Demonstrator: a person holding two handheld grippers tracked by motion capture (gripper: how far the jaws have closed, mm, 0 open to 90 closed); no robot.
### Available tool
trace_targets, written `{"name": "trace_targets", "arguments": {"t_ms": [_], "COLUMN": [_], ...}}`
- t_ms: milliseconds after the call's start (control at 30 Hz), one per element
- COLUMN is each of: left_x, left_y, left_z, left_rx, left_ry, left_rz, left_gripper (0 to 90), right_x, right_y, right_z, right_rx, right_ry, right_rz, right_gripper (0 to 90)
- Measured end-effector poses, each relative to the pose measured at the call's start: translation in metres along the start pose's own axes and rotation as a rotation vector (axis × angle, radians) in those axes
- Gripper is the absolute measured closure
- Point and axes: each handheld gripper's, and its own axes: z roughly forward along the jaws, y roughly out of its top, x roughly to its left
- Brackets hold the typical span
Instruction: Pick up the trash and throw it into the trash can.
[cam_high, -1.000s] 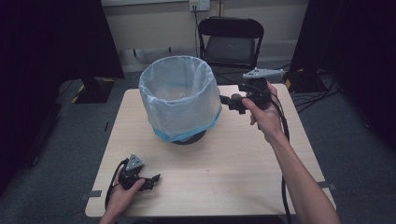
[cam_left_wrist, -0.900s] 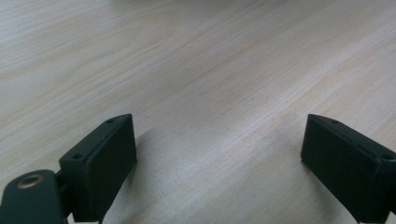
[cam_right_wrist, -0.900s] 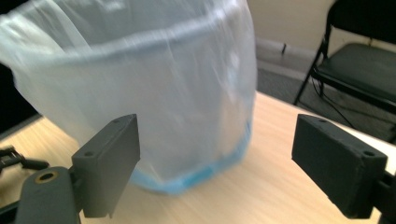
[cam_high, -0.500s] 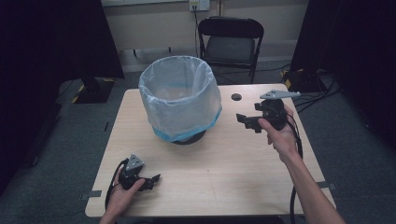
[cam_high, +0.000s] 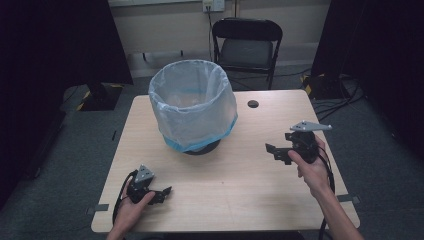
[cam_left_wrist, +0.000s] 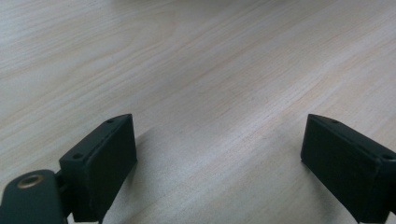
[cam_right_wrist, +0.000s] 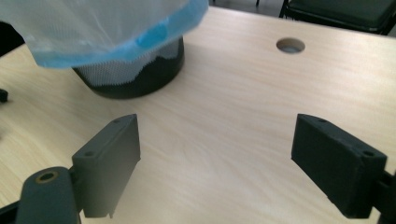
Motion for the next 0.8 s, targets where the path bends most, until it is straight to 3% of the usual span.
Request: {"name": "trace_targets", "arguments": {"t_ms": [367, 467, 600, 633, 800], "left_x": [0.000, 0.000, 0.000, 0.000, 0.000], "left_y": [0.000, 0.000, 0.000, 0.000, 0.000], "left_z": [0.000, 0.000, 0.000, 0.000, 0.000], "left_rx": [0.000, 0.000, 0.000, 0.000, 0.000], "left_ry": [0.001, 0.000, 0.000, 0.001, 0.000], "left_rz": [0.001, 0.001, 0.000, 0.001, 0.002], "left_gripper": [10.0, 10.0, 10.0, 10.0, 10.0], "right_x": [-0.012, -0.016, -0.020, -0.023, -0.031], "right_y": [-0.048, -0.063, -0.071, -0.077, -0.086], "right_z": [0.007, 0.012, 0.016, 0.020, 0.026], "right_rx": [0.054, 0.104, 0.134, 0.159, 0.192], "right_ry": [-0.044, -0.059, -0.061, -0.097, -0.137], "right_rz": [0.045, 0.048, 0.050, 0.033, 0.038], "right_gripper": [15.4, 15.8, 15.0, 14.9, 15.2]}}
